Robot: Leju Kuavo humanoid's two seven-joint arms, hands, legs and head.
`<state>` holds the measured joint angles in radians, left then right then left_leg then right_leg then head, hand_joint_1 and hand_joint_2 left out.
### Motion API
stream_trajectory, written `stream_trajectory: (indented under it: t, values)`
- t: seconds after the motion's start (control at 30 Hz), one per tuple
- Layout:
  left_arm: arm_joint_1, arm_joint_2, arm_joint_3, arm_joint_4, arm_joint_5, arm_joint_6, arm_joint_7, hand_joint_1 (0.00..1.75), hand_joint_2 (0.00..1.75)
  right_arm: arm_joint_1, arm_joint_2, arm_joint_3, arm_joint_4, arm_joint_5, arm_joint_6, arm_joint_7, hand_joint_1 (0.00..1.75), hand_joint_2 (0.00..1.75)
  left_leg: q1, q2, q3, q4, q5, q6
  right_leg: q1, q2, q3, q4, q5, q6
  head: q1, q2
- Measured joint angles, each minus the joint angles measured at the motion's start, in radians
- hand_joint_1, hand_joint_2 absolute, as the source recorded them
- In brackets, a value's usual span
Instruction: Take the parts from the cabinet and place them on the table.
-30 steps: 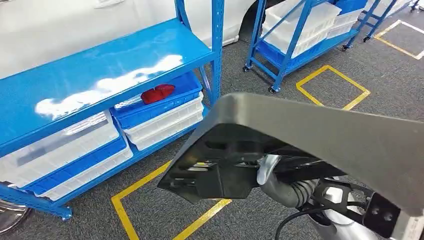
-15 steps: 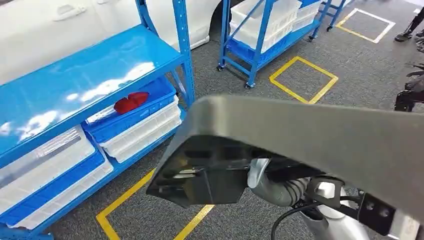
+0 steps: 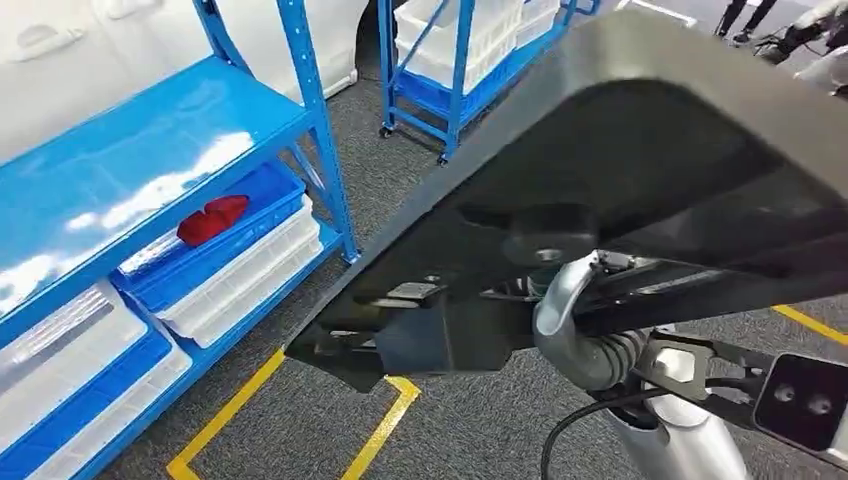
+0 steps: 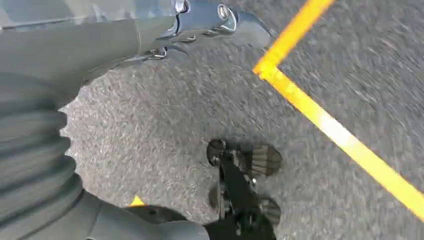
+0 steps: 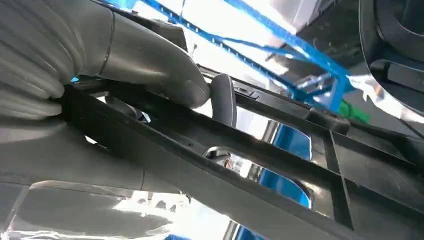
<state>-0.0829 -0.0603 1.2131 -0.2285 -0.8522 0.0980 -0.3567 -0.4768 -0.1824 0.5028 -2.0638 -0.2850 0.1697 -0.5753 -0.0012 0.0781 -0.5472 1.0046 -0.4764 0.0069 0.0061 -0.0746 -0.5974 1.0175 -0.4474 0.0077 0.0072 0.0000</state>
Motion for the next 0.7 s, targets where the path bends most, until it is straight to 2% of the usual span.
stream_trajectory:
  t: [0.03, 0.1, 0.13, 0.17, 0.2, 0.23, 0.27, 0.3, 0.33, 0.37, 0.4, 0.43, 0.47, 0.5, 0.53, 0.57, 0.63, 0.67, 0.7]
  values:
    - [0.000, 0.002, 0.000, 0.000, -0.003, -0.001, -0.005, 0.00, 1.75, 0.000, -0.002, -0.002, 0.000, -0.003, -0.006, -0.001, 1.75, 1.75, 0.002, 0.005, 0.001, 0.000, -0.001, -0.006, -0.001, 0.017, -0.004, -0.002, 0.007, -0.007, -0.001, 0.000]
    - [-0.002, 0.003, -0.003, 0.000, -0.007, -0.001, -0.008, 0.00, 1.75, 0.002, -0.010, -0.006, 0.000, -0.009, -0.011, -0.002, 1.75, 1.75, 0.003, 0.023, 0.005, -0.003, -0.002, -0.014, 0.002, 0.034, -0.007, -0.002, 0.006, -0.013, -0.001, 0.000]
    - [-0.005, 0.004, -0.005, 0.000, -0.009, 0.000, -0.010, 0.00, 1.75, 0.001, -0.014, -0.008, 0.000, -0.011, -0.011, -0.002, 1.75, 1.75, 0.000, 0.032, 0.009, -0.004, -0.004, -0.020, -0.001, 0.046, -0.007, -0.010, 0.011, -0.021, -0.001, 0.000]
    - [-0.007, 0.007, -0.007, 0.000, -0.010, 0.003, -0.010, 0.00, 1.75, 0.002, -0.015, -0.009, 0.000, -0.013, -0.011, -0.003, 1.75, 1.75, 0.007, -0.004, 0.004, 0.009, -0.017, -0.027, -0.009, 0.054, 0.000, -0.018, 0.017, -0.026, -0.001, 0.000]
    - [-0.007, 0.007, -0.008, 0.000, -0.010, 0.004, -0.011, 0.00, 1.75, -0.002, -0.016, -0.008, 0.000, -0.014, -0.012, -0.003, 1.75, 1.75, 0.008, -0.041, -0.012, 0.046, -0.046, -0.028, -0.011, 0.061, 0.000, -0.019, 0.018, -0.032, 0.000, 0.000]
    - [-0.005, 0.008, -0.008, 0.000, -0.009, 0.004, -0.011, 0.00, 1.75, -0.002, -0.016, -0.007, 0.000, -0.015, -0.012, -0.003, 1.75, 1.75, 0.010, -0.060, -0.044, 0.121, -0.088, -0.029, -0.011, 0.070, 0.000, -0.019, 0.019, -0.034, -0.005, 0.000]
    - [-0.003, 0.008, -0.008, 0.000, -0.006, 0.004, -0.010, 0.00, 1.75, -0.002, -0.016, -0.006, 0.002, -0.016, -0.012, -0.003, 1.75, 1.75, 0.010, -0.068, -0.084, 0.205, -0.125, -0.031, -0.010, 0.081, -0.001, -0.019, 0.019, -0.035, -0.005, 0.000]
    - [0.000, 0.008, -0.008, 0.000, -0.005, 0.005, -0.010, 0.00, 1.75, -0.002, -0.016, -0.004, 0.005, -0.017, -0.012, -0.003, 1.75, 1.75, 0.010, -0.070, -0.122, 0.281, -0.151, -0.033, -0.009, 0.092, -0.001, -0.018, 0.019, -0.035, -0.006, 0.000]
    - [0.002, 0.008, -0.008, 0.000, 0.000, 0.005, -0.009, 0.00, 1.75, -0.002, -0.017, -0.001, 0.008, -0.017, -0.012, -0.003, 1.75, 1.75, 0.010, -0.070, -0.147, 0.325, -0.154, -0.034, -0.009, 0.105, -0.001, -0.017, 0.019, -0.035, -0.006, 0.000]
    - [0.003, 0.008, -0.008, 0.000, 0.003, 0.005, -0.008, 0.00, 1.75, -0.002, -0.017, 0.002, 0.010, -0.018, -0.012, -0.003, 1.75, 1.75, 0.011, -0.071, -0.146, 0.312, -0.130, -0.034, -0.009, 0.118, 0.000, -0.016, 0.019, -0.035, -0.005, 0.000]
    - [0.002, 0.008, -0.008, 0.000, 0.005, 0.005, -0.008, 0.00, 1.75, -0.004, -0.017, 0.004, 0.013, -0.021, -0.010, -0.005, 1.75, 1.75, 0.013, -0.072, -0.123, 0.251, -0.085, -0.033, -0.010, 0.131, 0.001, -0.014, 0.018, -0.034, -0.006, 0.000]
    - [0.002, 0.008, -0.008, 0.000, 0.005, 0.005, -0.009, 0.00, 1.75, -0.007, -0.017, 0.006, 0.015, -0.029, -0.007, -0.008, 1.75, 1.75, 0.015, -0.079, -0.083, 0.158, -0.032, -0.032, -0.011, 0.145, 0.003, -0.012, 0.017, -0.032, -0.005, 0.000]
    - [0.002, 0.008, -0.008, 0.000, 0.005, 0.006, -0.011, 0.00, 1.75, -0.011, -0.017, 0.006, 0.016, -0.035, -0.004, -0.011, 1.75, 1.75, 0.019, -0.106, -0.043, 0.067, 0.013, -0.031, -0.012, 0.156, 0.003, -0.007, 0.014, -0.028, -0.006, 0.000]
    - [0.003, 0.008, -0.007, 0.000, 0.005, 0.008, -0.013, 0.00, 1.75, -0.014, -0.017, 0.006, 0.018, -0.042, -0.003, -0.013, 1.75, 1.75, 0.024, -0.157, -0.024, 0.026, 0.008, -0.029, -0.010, 0.165, -0.002, -0.003, 0.012, -0.023, -0.005, 0.000]
    - [0.003, 0.008, -0.006, 0.000, 0.005, 0.009, -0.015, 0.00, 1.75, -0.020, -0.018, 0.006, 0.020, -0.047, -0.002, -0.013, 1.75, 1.75, 0.023, -0.155, -0.024, 0.013, 0.008, -0.027, -0.010, 0.178, -0.009, 0.004, 0.013, -0.015, -0.004, 0.000]
    - [0.003, 0.007, -0.006, 0.000, 0.005, 0.009, -0.015, 0.00, 1.75, -0.022, -0.018, 0.006, 0.021, -0.049, -0.002, -0.013, 1.75, 1.75, 0.020, -0.144, -0.023, 0.016, 0.009, -0.024, -0.013, 0.187, -0.014, 0.001, 0.017, -0.008, -0.005, 0.000]
    - [0.000, 0.007, -0.006, 0.000, 0.005, 0.010, -0.015, 0.00, 1.75, -0.022, -0.021, 0.005, 0.023, -0.050, -0.002, -0.013, 1.75, 1.75, 0.016, -0.127, -0.022, 0.012, 0.014, -0.011, -0.016, 0.207, -0.017, -0.006, 0.024, 0.007, -0.005, 0.000]
    - [-0.002, 0.005, -0.006, 0.000, 0.005, 0.010, -0.016, 0.00, 1.75, -0.023, -0.022, 0.005, 0.023, -0.051, -0.002, -0.013, 1.75, 1.75, 0.023, -0.113, -0.018, 0.001, 0.021, 0.000, -0.017, 0.185, -0.018, 0.002, 0.018, 0.009, -0.005, 0.000]
    - [-0.003, 0.005, -0.006, 0.000, 0.005, 0.010, -0.016, 0.00, 1.75, -0.027, -0.024, 0.005, 0.023, -0.052, -0.002, -0.014, 1.75, 1.75, 0.020, -0.101, -0.016, -0.003, 0.022, 0.006, -0.011, 0.131, -0.030, 0.029, -0.003, 0.010, 0.000, 0.000]
